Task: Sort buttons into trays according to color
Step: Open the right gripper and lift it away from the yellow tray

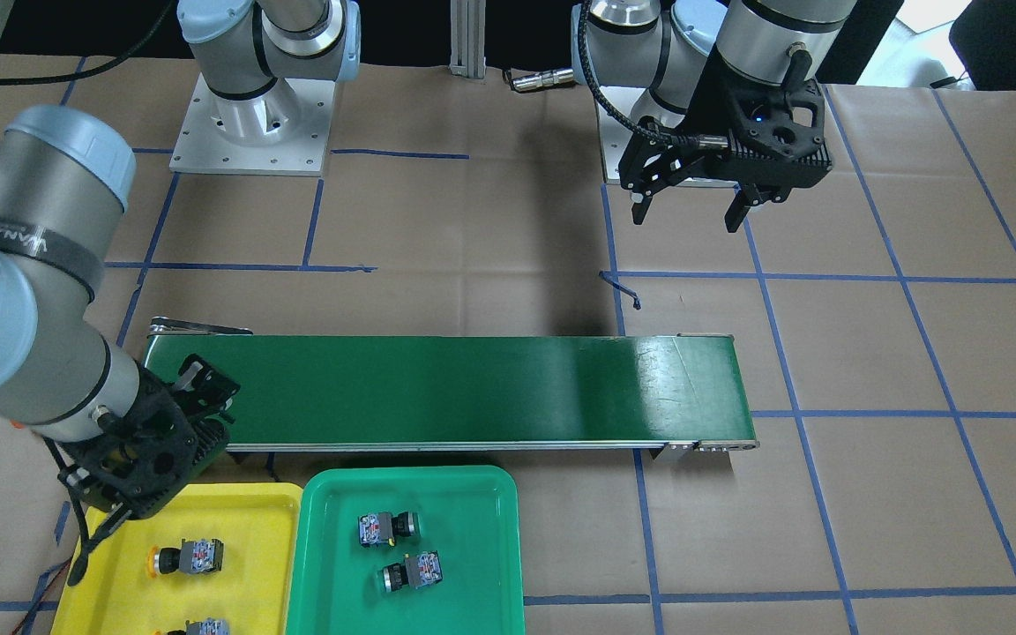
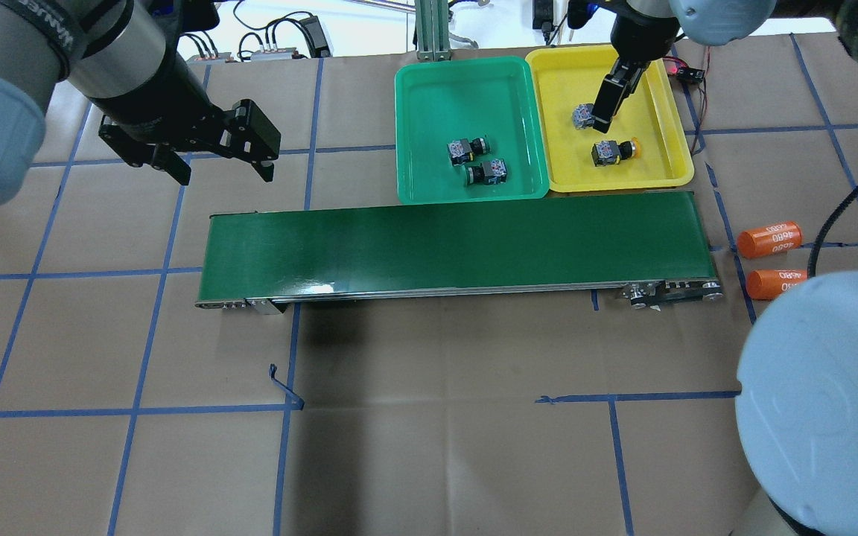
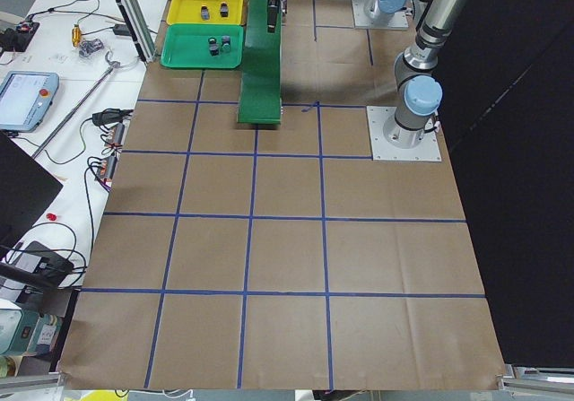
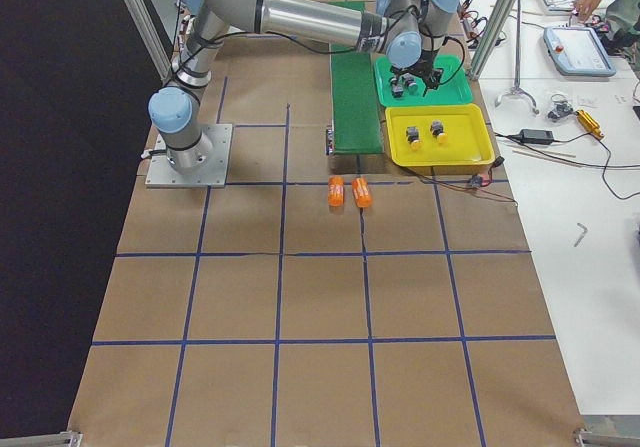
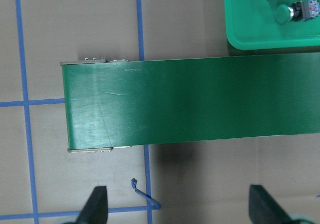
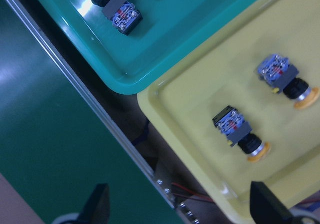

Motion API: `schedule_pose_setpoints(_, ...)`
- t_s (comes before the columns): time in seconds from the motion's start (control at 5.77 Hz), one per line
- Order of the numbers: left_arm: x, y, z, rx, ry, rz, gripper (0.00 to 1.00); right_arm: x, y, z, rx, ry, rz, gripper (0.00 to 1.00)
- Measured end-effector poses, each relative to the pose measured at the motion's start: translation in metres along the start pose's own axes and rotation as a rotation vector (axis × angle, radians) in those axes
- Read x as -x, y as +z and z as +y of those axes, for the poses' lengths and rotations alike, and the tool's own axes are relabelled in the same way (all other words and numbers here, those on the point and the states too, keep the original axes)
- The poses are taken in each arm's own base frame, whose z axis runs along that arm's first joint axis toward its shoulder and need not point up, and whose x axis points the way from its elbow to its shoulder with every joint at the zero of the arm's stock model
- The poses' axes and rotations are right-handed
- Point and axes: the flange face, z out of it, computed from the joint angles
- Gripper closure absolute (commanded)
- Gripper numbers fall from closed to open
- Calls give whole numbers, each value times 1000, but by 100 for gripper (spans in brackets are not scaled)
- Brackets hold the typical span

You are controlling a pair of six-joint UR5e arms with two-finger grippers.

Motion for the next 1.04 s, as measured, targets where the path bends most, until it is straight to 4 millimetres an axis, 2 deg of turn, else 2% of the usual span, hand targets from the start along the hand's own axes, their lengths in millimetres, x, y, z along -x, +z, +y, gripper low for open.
schedule_pose_setpoints(0.35,0,0,0,0,0,1,2,58,-40,56,40,419,10,0)
schedule_pose_setpoints(0.52,0,0,0,0,0,0,2,78,-58,74,48,560,8,0)
schedule_pose_setpoints(0.87,0,0,0,0,0,0,2,116,-89,90,25,835,30,0)
schedule_pose_setpoints(1.04,0,0,0,0,0,1,2,126,-90,88,21,888,35,0)
